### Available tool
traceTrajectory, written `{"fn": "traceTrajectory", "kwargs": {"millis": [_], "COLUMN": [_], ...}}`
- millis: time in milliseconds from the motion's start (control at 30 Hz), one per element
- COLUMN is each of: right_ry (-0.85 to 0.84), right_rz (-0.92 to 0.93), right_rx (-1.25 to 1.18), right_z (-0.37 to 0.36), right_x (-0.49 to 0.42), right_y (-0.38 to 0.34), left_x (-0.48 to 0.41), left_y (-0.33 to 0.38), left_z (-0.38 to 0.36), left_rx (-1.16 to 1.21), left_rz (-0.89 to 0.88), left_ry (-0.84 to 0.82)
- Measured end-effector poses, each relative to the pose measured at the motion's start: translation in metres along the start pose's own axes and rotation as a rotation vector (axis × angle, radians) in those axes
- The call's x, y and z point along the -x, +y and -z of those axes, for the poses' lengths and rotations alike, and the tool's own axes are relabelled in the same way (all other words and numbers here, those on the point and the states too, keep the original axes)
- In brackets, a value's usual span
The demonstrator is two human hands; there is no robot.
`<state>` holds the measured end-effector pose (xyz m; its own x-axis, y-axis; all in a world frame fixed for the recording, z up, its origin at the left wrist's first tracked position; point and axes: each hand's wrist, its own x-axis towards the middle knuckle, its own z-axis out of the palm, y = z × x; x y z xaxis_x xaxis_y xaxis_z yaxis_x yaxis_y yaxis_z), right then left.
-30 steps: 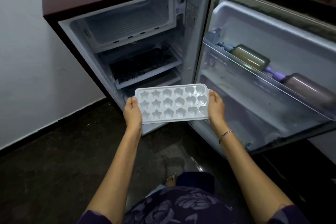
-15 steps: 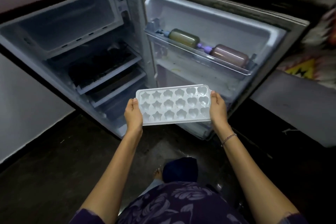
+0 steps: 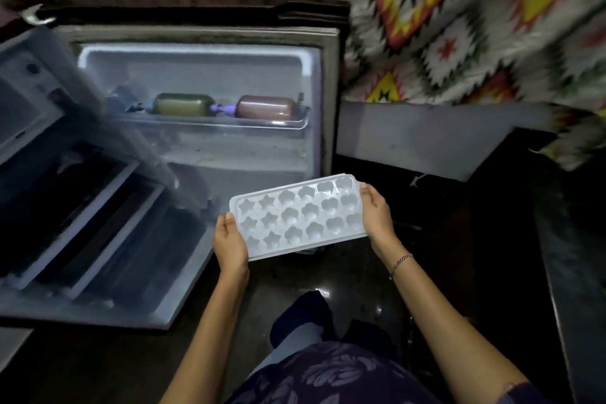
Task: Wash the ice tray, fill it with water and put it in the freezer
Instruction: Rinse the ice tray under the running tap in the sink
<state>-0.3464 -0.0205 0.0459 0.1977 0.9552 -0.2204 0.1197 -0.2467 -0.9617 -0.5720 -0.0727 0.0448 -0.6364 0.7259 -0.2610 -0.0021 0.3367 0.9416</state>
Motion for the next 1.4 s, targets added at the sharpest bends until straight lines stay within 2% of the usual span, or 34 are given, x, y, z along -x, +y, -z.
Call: {"fn": "traceTrajectory", "kwargs": {"millis": [467,900,1133,1400], "right_ry": [0.38,0.676,0.846,0.967], "right_rz": [-0.165,-0.218,-0.236,-0.235], "right_rx": [-0.094,-0.25,-0.349,-0.417], "right_z": [0.104,0.171,0.238,0.323], "right_x": [-0.007,0.007,0.005,0.001], "right_y": [0.03,0.049,0.061,0.074], "left_x": [0.012,0.039,0.082,0.142], "left_y": [0.018,0.028,0.043,0.043], "left_z": [-0.13,-0.224,-0.299,-0.387], "left_rx": [-0.149,-0.234,-0.26,-0.3], "left_rz": [-0.075,-0.14,-0.206,-0.198], "left_ry": [-0.432,-0.703,-0.841,-0.958]}}
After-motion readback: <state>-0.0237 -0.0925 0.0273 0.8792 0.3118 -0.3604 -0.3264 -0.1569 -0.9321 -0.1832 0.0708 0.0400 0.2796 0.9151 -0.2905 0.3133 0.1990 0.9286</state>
